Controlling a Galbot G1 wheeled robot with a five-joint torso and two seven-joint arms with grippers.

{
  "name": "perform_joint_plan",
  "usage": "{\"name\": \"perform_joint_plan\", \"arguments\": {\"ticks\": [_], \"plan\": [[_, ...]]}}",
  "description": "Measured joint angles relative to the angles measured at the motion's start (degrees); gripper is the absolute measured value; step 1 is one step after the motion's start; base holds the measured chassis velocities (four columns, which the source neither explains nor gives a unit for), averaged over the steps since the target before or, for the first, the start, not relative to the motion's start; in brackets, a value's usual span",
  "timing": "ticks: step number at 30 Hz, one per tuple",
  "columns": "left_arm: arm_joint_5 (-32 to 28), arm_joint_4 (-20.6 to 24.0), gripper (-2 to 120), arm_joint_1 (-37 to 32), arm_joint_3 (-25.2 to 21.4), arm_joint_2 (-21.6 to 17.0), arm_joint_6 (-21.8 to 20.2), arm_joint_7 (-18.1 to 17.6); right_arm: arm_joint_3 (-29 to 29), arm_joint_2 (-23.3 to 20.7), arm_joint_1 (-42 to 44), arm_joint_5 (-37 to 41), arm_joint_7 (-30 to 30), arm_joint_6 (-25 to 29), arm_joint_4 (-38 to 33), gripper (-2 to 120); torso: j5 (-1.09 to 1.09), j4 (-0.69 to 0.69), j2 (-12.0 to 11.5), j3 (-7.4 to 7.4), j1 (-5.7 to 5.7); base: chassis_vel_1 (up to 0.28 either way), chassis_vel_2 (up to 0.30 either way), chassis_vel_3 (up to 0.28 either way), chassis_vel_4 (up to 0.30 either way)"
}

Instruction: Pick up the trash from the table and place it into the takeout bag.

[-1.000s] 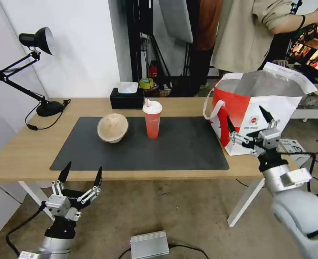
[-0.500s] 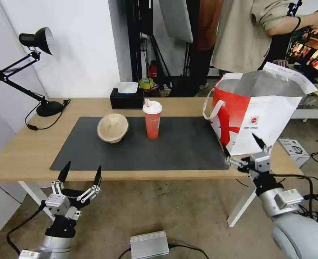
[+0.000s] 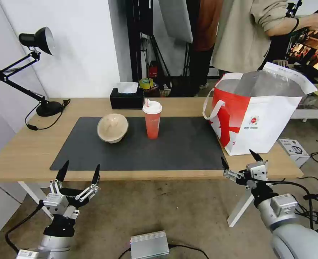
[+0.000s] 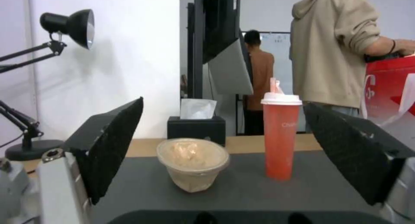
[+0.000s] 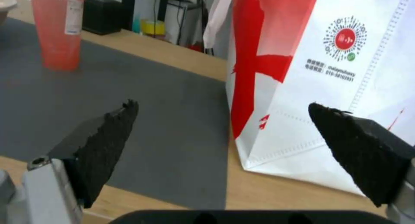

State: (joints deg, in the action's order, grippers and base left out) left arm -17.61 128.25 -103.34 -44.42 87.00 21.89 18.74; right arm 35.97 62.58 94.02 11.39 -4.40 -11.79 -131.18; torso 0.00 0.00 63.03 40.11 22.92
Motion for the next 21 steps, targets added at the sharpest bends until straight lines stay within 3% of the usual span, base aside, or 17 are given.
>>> {"name": "perform_joint_plan", "arguments": {"ticks": [21], "plan": [[0.29, 0.23, 100, 0.43, 0.39, -0.63, -0.50, 0.01, 0.09, 3.51, 2.47, -2.85, -0.41, 1.69, -2.09, 100, 0.00, 0.00, 0.00, 0.00, 0.00, 0.000, 0.000, 0.000, 0.000]]}}
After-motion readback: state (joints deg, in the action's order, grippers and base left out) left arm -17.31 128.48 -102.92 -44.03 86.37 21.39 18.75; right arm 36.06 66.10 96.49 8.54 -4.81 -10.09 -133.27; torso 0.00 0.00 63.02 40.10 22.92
